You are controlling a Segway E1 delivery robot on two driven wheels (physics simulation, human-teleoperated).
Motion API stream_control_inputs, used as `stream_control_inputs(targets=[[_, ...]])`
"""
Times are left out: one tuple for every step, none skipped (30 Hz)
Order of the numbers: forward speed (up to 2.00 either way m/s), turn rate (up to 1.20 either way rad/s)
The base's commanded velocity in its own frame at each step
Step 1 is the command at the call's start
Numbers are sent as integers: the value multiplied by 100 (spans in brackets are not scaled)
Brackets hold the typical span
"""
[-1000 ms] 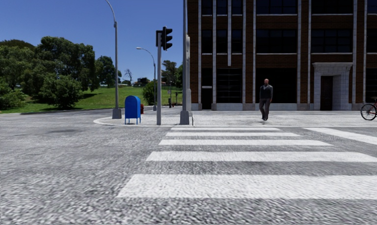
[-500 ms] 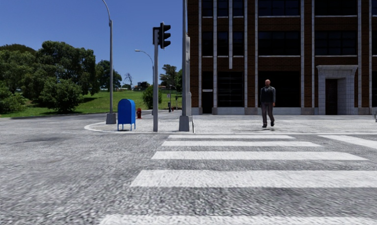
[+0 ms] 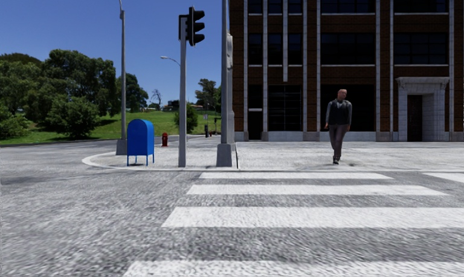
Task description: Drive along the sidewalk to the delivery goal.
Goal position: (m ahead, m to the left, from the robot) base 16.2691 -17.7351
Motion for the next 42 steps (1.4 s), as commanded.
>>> stream_control_inputs(targets=[[148, 0], [148, 0], [146, 0], [145, 0], [127, -40], [127, -40], [101, -81], [87, -84], [83, -66], [82, 0], [82, 0], [81, 0], [81, 0], [81, 0], [81, 0], [81, 0], [83, 0], [200, 0], [200, 0], [200, 0], [200, 0], [200, 0], [200, 0], [200, 0], [200, 0], [200, 0], [200, 0], [200, 0], [200, 0], [200, 0], [200, 0], [200, 0], [200, 0], [200, 0], [200, -3], [200, -15], [200, -15], [200, -25], [200, -35], [200, -39], [200, -41], [200, -41]])
